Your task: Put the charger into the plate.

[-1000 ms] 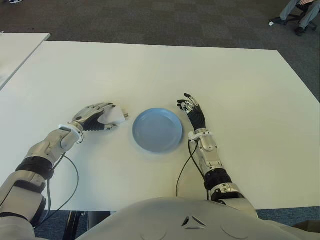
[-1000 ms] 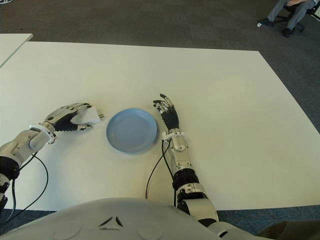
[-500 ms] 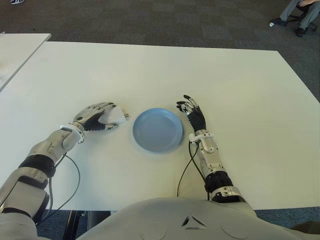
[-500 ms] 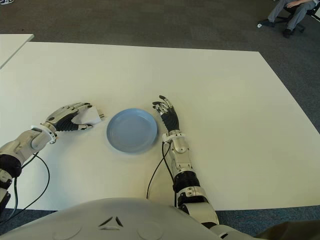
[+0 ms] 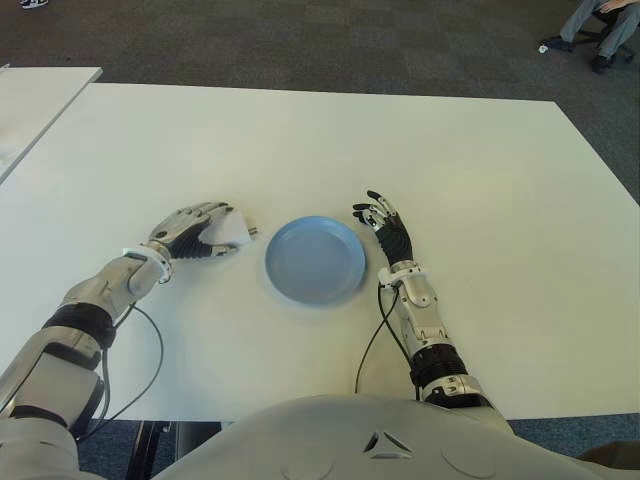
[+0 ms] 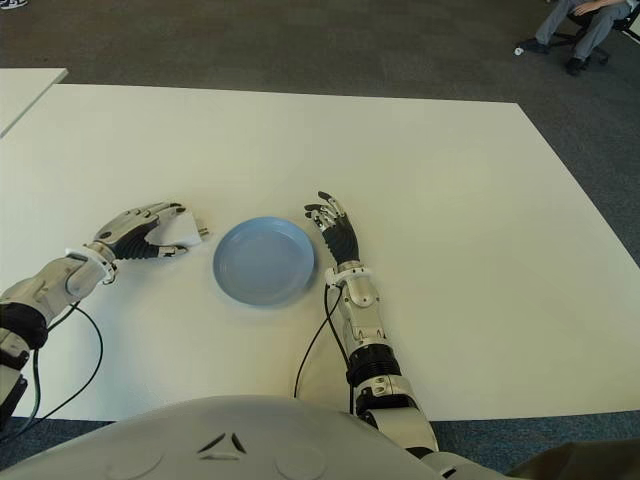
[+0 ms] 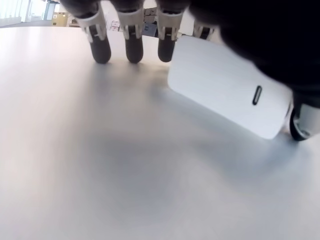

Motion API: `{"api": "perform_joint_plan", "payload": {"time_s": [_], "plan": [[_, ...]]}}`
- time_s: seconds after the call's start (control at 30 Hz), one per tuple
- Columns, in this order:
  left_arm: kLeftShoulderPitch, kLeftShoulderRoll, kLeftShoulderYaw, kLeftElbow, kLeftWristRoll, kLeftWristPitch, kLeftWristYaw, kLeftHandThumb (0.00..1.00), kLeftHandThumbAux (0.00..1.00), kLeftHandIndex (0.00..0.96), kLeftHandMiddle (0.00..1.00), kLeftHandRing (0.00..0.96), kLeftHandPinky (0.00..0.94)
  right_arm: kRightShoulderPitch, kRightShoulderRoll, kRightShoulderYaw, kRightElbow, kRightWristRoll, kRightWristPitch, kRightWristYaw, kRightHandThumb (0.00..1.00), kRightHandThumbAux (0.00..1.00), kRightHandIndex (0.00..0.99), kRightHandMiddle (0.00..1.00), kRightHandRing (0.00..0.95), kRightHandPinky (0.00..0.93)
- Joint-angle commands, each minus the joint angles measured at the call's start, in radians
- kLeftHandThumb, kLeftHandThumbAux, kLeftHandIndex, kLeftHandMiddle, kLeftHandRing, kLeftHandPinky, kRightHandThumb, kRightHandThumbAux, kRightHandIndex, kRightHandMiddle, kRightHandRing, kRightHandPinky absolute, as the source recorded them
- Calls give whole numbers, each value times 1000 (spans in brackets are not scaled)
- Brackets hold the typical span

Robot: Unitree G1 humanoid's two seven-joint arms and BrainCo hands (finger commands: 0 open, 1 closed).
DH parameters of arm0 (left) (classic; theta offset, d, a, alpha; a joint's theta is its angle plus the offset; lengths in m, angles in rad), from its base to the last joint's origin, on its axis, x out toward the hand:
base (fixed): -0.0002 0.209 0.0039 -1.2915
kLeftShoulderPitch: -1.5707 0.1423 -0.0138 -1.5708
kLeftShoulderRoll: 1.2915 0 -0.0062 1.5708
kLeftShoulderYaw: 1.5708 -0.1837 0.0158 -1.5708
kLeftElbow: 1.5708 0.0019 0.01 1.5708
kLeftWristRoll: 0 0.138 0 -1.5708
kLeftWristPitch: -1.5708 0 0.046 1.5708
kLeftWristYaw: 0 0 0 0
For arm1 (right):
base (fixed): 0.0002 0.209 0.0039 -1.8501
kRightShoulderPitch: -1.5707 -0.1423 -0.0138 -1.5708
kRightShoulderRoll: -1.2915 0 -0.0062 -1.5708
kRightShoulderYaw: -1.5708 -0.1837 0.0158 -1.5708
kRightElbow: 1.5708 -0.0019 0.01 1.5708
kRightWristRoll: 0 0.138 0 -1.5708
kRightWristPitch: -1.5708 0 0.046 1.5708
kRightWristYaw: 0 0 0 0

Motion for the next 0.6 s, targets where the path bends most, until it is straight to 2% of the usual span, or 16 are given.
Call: {"api": "perform_joint_plan", "payload": {"time_s": [0.03, 0.17, 0.3, 0.33, 0.43, 0.47, 0.5, 0.53, 0.6], "plan": [[16, -32, -36, 36, 25, 22, -31, 164, 338, 0, 90, 116, 165, 10, 5, -5, 23, 15, 32, 3, 0, 511, 139, 347, 311, 248], [13, -34, -36, 40, 27, 30, -28, 170, 339, 0, 97, 123, 177, 5, 7, -7, 33, 16, 28, 3, 0, 510, 140, 347, 311, 251], [5, -38, -41, 50, 41, 57, -9, 188, 349, 10, 131, 163, 242, -6, 12, -6, 52, 11, 21, -6, 0, 508, 139, 347, 313, 253], [4, -40, -44, 46, 52, 80, 4, 207, 363, 50, 178, 208, 279, -8, 13, -6, 56, 10, 19, -8, 0, 508, 140, 347, 314, 253], [5, -48, -47, 25, 72, 148, 38, 347, 459, 279, 460, 471, 508, -16, 17, -4, 70, 7, 13, -15, 0, 514, 143, 350, 317, 257], [8, -55, -42, 3, 77, 187, 52, 367, 471, 309, 495, 503, 537, -19, 18, -4, 75, 7, 11, -17, 0, 516, 143, 350, 317, 258], [11, -60, -40, -13, 79, 216, 61, 491, 551, 355, 570, 583, 623, -21, 19, -4, 80, 7, 9, -18, 0, 520, 144, 351, 318, 258], [14, -63, -40, -25, 80, 234, 66, 570, 602, 384, 618, 634, 680, -23, 19, -4, 83, 8, 8, -19, 0, 522, 145, 351, 318, 258], [17, -73, -37, -28, 87, 287, 97, 639, 646, 410, 667, 683, 728, -29, 22, -2, 94, 8, 4, -21, 0, 524, 144, 350, 318, 257]]}}
